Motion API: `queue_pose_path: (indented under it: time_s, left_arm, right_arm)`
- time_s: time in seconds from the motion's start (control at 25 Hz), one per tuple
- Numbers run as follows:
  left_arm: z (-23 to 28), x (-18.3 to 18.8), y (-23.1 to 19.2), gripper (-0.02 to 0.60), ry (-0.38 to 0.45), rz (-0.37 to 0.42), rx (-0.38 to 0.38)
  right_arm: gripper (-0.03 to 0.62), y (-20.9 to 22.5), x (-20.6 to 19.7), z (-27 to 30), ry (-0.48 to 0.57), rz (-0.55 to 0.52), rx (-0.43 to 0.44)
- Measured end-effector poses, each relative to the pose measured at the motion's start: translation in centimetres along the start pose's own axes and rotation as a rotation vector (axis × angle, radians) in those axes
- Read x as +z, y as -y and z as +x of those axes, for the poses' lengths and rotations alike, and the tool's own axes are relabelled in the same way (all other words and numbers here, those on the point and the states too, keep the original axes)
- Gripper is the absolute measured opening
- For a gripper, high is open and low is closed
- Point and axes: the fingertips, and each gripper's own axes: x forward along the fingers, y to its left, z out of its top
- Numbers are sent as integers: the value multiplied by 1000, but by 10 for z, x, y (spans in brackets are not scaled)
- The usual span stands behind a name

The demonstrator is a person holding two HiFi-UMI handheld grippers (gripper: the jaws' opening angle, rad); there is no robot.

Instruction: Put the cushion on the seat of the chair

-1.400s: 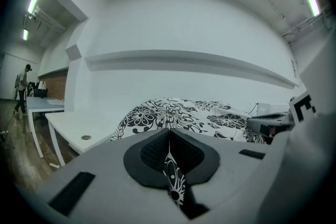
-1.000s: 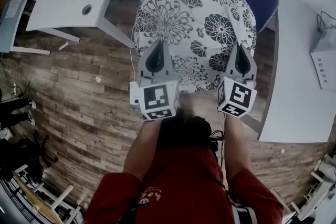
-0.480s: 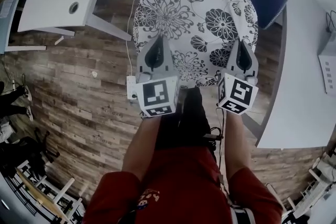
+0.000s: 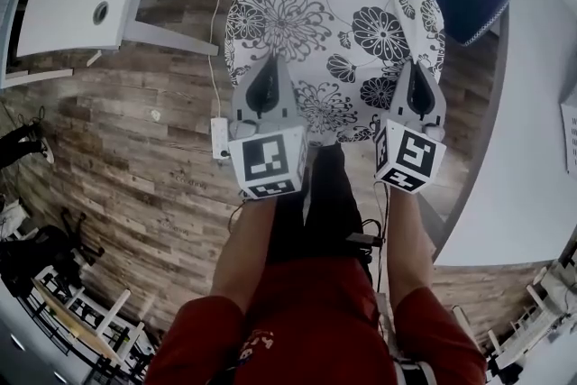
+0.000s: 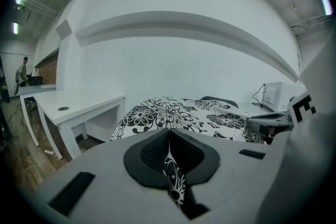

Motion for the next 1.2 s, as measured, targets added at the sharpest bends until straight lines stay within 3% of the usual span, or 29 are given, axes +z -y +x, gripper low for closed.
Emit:
queue_pose_path:
  time_s: [1.2]
  left_arm:
    - [2,1,-1,28,-84,-43,12]
  right_arm:
    - [29,0,4,3,-108,-41,7]
